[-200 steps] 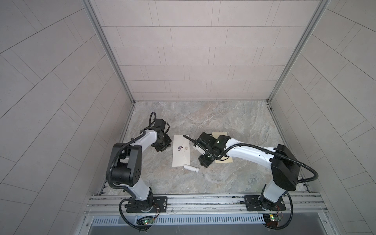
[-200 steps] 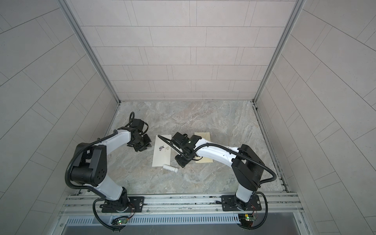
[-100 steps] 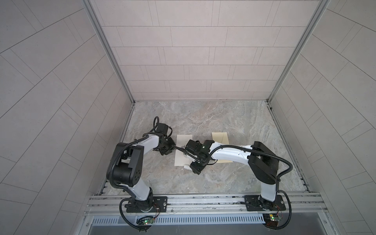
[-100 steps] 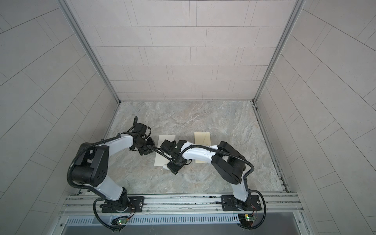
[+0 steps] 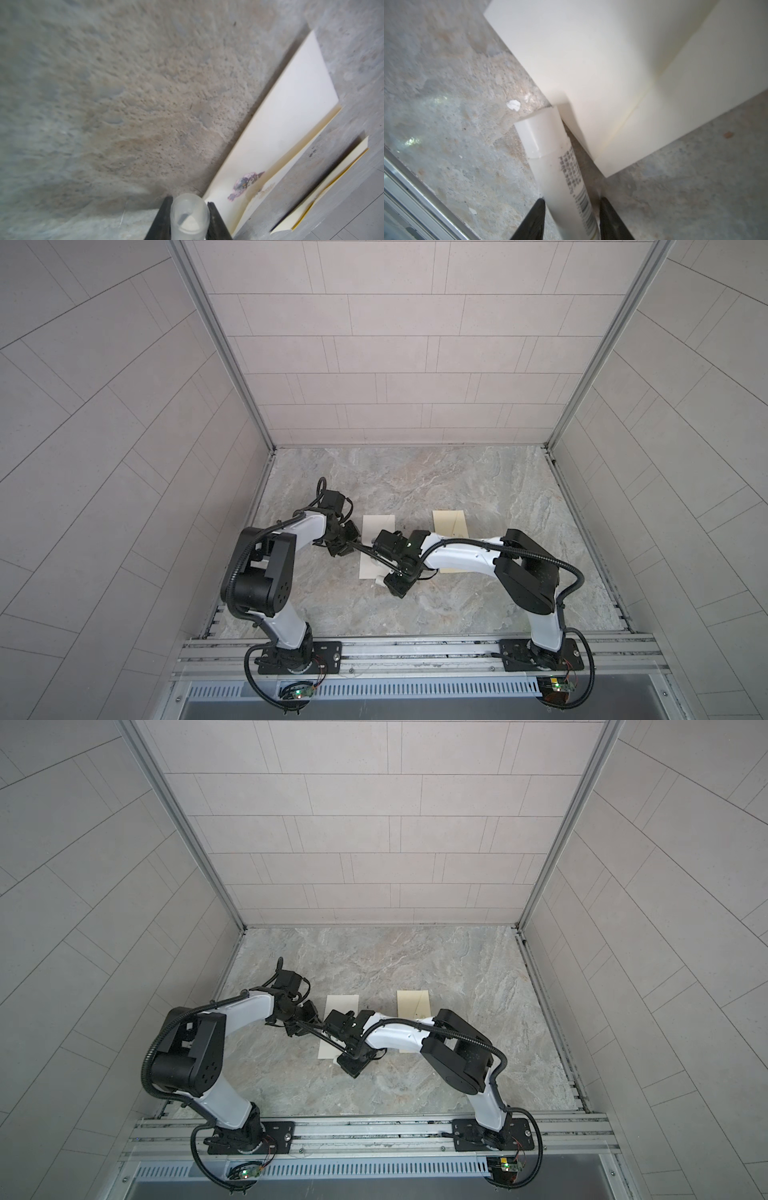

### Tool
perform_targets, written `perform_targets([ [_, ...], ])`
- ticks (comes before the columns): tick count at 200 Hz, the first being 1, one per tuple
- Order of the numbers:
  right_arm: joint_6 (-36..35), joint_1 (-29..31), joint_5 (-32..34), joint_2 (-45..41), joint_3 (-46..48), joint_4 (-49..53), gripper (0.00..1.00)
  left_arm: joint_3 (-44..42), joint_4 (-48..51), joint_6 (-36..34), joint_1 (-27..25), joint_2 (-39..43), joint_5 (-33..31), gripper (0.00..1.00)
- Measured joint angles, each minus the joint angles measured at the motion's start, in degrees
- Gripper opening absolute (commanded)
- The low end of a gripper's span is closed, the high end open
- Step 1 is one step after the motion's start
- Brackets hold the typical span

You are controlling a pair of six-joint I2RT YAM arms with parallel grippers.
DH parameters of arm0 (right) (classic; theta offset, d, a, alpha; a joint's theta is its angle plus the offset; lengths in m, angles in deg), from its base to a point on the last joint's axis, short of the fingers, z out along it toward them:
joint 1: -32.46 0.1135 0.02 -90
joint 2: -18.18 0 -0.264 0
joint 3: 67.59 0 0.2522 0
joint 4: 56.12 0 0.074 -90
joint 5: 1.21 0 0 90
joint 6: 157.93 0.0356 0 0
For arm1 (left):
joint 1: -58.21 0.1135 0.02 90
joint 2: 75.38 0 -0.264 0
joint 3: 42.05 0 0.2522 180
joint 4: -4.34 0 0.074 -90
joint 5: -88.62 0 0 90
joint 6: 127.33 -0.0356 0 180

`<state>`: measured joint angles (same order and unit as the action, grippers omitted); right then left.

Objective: Place the letter into the envelope and seal it
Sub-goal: 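Grasp the white glue stick with the right gripper and lift it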

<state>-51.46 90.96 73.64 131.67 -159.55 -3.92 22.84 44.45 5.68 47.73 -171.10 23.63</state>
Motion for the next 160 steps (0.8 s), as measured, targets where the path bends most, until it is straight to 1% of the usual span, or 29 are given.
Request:
perform_targets([
  [10, 1.07, 0.02, -0.24, 0.00, 0.15, -0.24, 0.18, 0.13, 0.24, -0.22, 0.00, -0.07, 0.02, 0.01],
  [19, 0.72, 0.07, -0.04, -0.15, 0.22, -0.70, 0.12, 0.20, 0.68, -0.42, -0.02, -0.07, -0.04, 0.01],
  [25, 1.03, 0.07, -0.02, -0.15, 0.28, -0.81, 0.11, 0.26, 1.03, -0.59, -0.02, -0.07, -0.09, 0.01],
  [76, 1.66, -0.07, -0.09, -2.34, 1.60, -1.33, 0.07, 0.85, 4.17, -2.60, 0.00, 0.04, 0.24, 0.02],
  [119, 2.23, -0.87, -2.56, -6.21, 1.66, -3.76, 0.05, 3.48, 6.84, -4.76, -0.02, 0.04, 3.13, 0.03],
  [160, 3.37, -1.90, -4.87, -6.54, 1.70, -6.88, 0.05, 5.81, 7.17, -6.01, -1.07, -1.29, 5.75, 0.06],
])
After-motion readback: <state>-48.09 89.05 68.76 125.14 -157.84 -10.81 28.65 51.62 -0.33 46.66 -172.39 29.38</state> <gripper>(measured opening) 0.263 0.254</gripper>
